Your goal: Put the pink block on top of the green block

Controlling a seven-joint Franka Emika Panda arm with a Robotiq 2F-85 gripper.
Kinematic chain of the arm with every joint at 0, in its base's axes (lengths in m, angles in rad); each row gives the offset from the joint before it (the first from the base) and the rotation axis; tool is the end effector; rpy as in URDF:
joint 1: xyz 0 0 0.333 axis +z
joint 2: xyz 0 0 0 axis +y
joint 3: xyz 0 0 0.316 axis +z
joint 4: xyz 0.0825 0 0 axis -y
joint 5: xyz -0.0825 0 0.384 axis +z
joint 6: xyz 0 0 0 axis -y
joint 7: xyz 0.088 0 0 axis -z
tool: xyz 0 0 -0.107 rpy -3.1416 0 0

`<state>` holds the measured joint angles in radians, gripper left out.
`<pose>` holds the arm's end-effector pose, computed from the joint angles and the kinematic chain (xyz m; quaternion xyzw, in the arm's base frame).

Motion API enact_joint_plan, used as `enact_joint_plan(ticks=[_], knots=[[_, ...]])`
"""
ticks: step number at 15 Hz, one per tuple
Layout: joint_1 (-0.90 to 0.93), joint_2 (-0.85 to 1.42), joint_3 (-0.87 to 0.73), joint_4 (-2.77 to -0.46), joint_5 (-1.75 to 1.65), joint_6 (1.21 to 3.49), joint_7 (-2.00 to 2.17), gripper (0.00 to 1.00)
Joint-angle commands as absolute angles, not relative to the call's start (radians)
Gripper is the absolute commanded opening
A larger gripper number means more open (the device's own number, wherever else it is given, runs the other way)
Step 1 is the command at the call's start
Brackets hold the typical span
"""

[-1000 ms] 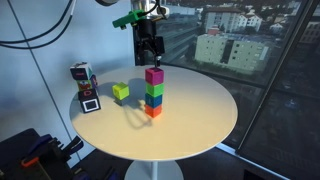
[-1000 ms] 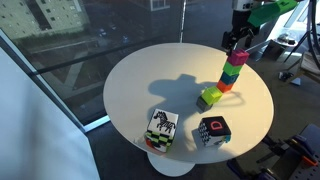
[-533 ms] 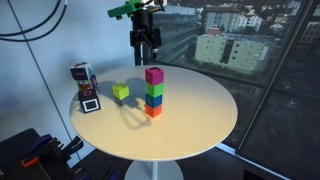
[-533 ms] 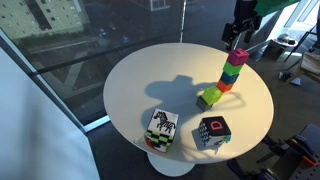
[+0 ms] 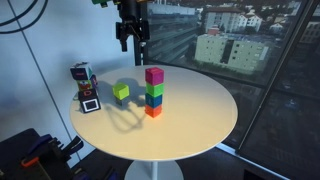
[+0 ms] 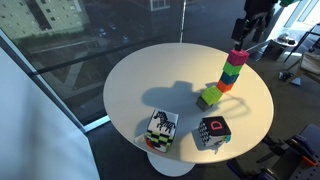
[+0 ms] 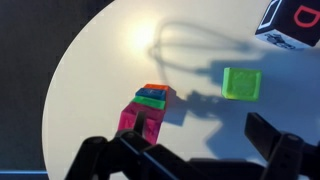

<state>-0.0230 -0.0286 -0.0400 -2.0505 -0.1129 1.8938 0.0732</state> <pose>0.5272 -0.0417 0.4411 0.9955 -0.0465 -0.0636 0.0520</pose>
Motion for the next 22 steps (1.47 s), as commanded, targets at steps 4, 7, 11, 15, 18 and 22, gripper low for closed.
enact_joint_plan(ticks=[4, 7, 11, 15, 18, 22], knots=[[-0.022, -0.163, -0.027, -2.119, -0.104, 1.74, 0.052, 1.0], [-0.023, -0.211, -0.026, -2.134, -0.101, 1.679, 0.048, 1.0], [-0.021, -0.276, -0.028, -2.16, -0.096, 1.641, 0.028, 1.0], [-0.019, -0.344, -0.032, -2.194, -0.085, 1.644, -0.005, 1.0], [-0.018, -0.394, -0.036, -2.219, -0.072, 1.652, -0.028, 1.0], [-0.017, -0.456, -0.039, -2.254, -0.049, 1.678, -0.035, 1.0]])
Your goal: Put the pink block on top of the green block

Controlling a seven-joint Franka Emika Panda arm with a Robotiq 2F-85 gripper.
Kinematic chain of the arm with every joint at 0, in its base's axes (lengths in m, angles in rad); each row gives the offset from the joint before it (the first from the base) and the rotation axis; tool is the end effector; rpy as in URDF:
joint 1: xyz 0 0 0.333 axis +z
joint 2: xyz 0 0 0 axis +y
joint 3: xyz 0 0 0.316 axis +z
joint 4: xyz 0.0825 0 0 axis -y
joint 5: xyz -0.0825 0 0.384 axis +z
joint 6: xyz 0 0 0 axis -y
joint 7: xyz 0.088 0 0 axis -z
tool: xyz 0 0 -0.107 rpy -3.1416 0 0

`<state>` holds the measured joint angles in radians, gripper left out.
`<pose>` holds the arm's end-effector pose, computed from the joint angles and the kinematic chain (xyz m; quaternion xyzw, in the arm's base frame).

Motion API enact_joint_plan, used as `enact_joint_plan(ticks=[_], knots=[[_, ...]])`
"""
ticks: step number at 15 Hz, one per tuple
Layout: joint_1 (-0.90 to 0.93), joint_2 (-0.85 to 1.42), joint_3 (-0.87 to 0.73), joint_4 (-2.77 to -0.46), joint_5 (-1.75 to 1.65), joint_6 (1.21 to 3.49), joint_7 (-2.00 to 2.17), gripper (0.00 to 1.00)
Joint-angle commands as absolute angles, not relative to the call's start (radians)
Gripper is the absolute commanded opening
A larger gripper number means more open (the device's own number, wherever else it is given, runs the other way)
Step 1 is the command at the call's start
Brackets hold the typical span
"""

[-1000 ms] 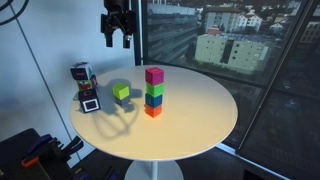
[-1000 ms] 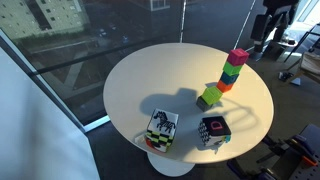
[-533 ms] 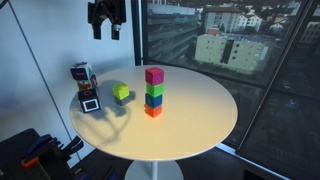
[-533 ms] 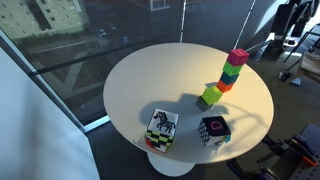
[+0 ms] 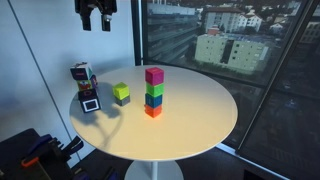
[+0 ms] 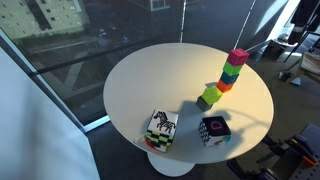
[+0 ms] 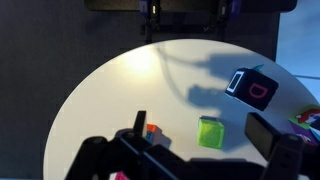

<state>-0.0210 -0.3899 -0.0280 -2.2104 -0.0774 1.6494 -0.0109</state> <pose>0.4164 -0.0293 0.5214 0.9957 -0.0111 -0.0863 0.0304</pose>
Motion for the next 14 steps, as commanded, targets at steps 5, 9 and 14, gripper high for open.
enact_joint_plan(ticks=[5, 9, 14], knots=[[-0.017, -0.518, -0.038, -2.306, -0.036, 1.748, -0.033, 1.0], [-0.016, -0.547, -0.039, -2.337, -0.033, 1.794, -0.033, 1.0], [-0.023, -0.518, -0.027, -2.317, -0.052, 1.777, -0.013, 1.0]])
